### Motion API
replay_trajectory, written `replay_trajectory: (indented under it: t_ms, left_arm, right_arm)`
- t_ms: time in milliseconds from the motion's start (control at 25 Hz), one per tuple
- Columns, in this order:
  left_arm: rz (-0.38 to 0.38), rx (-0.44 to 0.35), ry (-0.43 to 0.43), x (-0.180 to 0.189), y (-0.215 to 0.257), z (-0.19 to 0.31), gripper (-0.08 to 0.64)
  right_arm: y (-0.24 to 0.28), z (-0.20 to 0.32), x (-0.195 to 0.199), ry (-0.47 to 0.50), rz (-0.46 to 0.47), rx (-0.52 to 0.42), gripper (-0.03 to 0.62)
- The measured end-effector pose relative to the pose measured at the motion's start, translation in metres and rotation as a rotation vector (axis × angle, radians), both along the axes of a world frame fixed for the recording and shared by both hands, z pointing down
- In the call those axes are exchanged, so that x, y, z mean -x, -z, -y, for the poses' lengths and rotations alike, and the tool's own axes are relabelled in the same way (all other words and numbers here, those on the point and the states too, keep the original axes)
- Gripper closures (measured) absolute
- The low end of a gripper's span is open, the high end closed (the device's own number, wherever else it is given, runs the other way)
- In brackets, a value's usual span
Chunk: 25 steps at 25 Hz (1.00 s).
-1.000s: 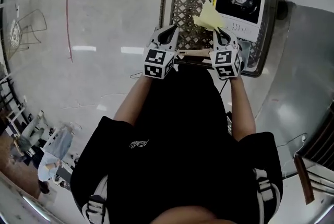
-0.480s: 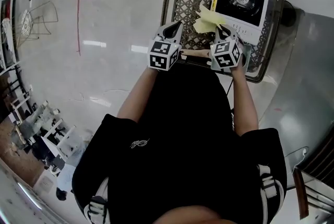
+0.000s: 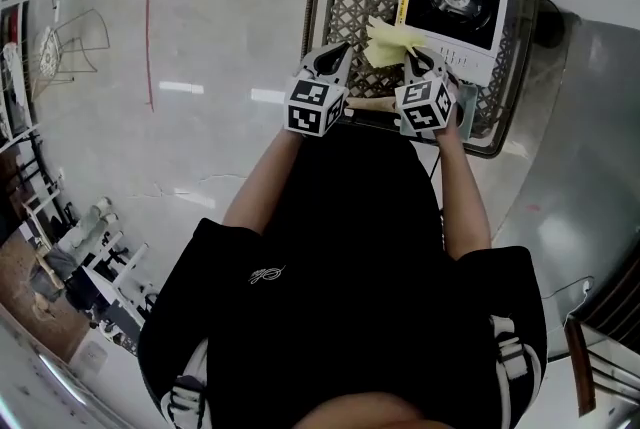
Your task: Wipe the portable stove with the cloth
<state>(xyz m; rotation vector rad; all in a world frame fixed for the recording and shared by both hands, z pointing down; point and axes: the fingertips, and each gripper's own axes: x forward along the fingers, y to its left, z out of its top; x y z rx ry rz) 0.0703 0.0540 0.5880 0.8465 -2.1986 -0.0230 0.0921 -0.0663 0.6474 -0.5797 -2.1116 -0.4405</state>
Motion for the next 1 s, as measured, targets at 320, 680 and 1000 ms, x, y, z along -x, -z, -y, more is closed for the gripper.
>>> replay_trajectory:
  t_ms: [320, 680, 1000]
  left_arm:
    - [-0.005, 0.005, -0.027, -0.004, -0.001, 0.006, 0.541]
    - [-0.014, 0.003, -0.05, -0.007, -0.003, 0.016, 0.541]
    - [-0.021, -0.001, -0.078, -0.011, -0.003, 0.028, 0.541]
  right_arm:
    - [-0.006, 0.002, -0.003, -0.004, -0.009, 0.009, 0.505]
    - [-0.009, 0.01, -0.005, -0.021, 0.017, -0.011, 0.545]
    - [-0.006, 0.024, -0.013, -0.058, 0.008, -0.018, 0.545]
